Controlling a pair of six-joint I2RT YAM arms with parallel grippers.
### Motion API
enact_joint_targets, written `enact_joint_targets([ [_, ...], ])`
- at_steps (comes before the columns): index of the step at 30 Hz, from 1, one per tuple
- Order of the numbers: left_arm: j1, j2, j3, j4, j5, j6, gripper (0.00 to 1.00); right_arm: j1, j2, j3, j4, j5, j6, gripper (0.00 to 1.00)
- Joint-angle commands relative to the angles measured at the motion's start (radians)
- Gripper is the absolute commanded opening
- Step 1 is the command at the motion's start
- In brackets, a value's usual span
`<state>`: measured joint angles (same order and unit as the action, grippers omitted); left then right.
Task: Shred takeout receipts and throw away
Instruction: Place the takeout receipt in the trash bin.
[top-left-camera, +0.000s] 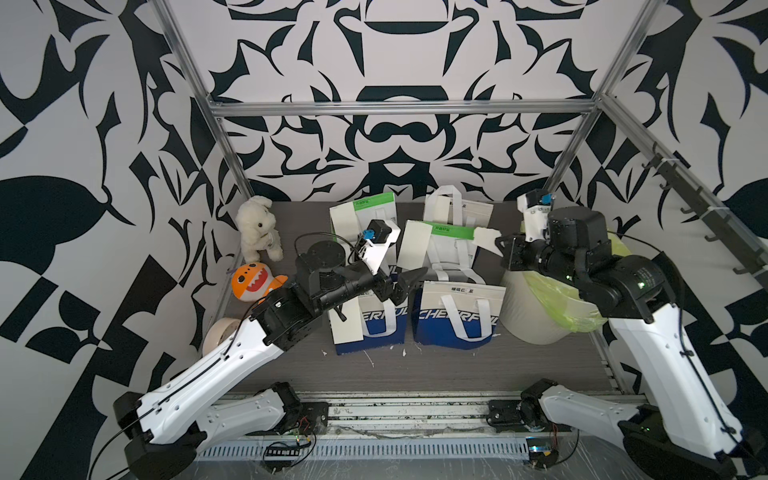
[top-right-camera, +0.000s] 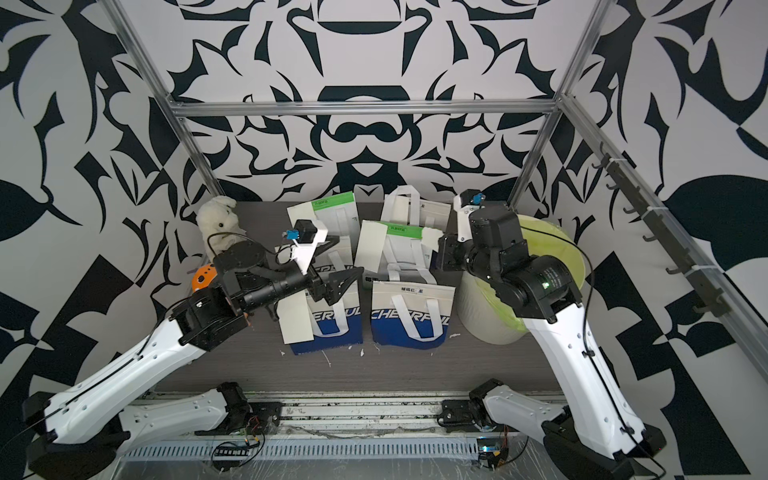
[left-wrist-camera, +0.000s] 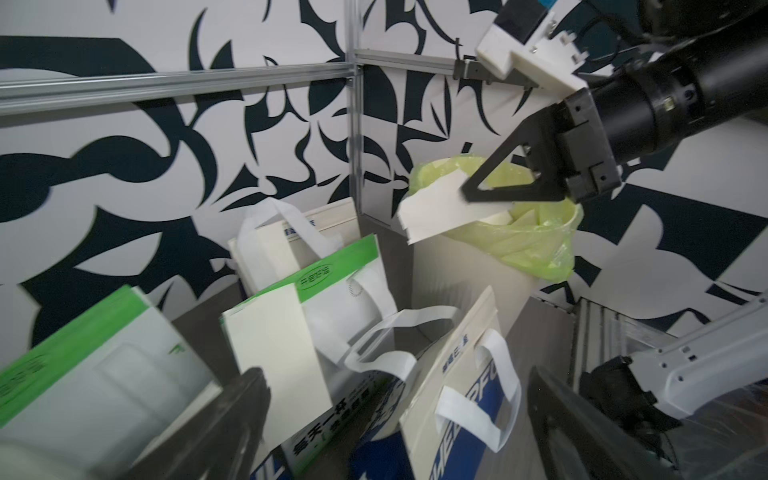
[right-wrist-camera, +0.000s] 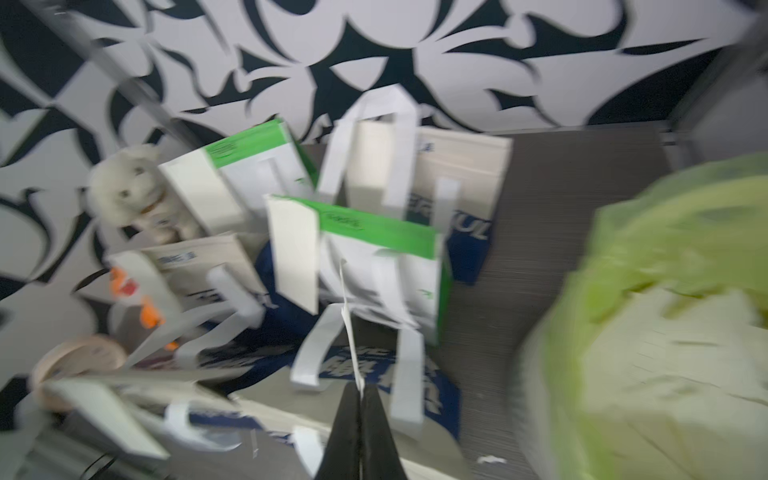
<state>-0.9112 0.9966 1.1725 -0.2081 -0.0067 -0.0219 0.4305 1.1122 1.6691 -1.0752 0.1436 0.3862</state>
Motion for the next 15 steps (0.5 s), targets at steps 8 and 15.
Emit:
enact_joint_targets([
  [8, 0.004, -0.117, -0.031, -0.218, -0.283, 0.112, 1.0, -0.412, -0.001, -0.021, -0.209, 0.173, -0.128, 0.0],
  [15, 0.113, -0.085, -0.011, -0.333, -0.308, 0.071, 0.99, -0.43, 0.016, -0.059, -0.198, 0.075, -0.136, 0.42],
])
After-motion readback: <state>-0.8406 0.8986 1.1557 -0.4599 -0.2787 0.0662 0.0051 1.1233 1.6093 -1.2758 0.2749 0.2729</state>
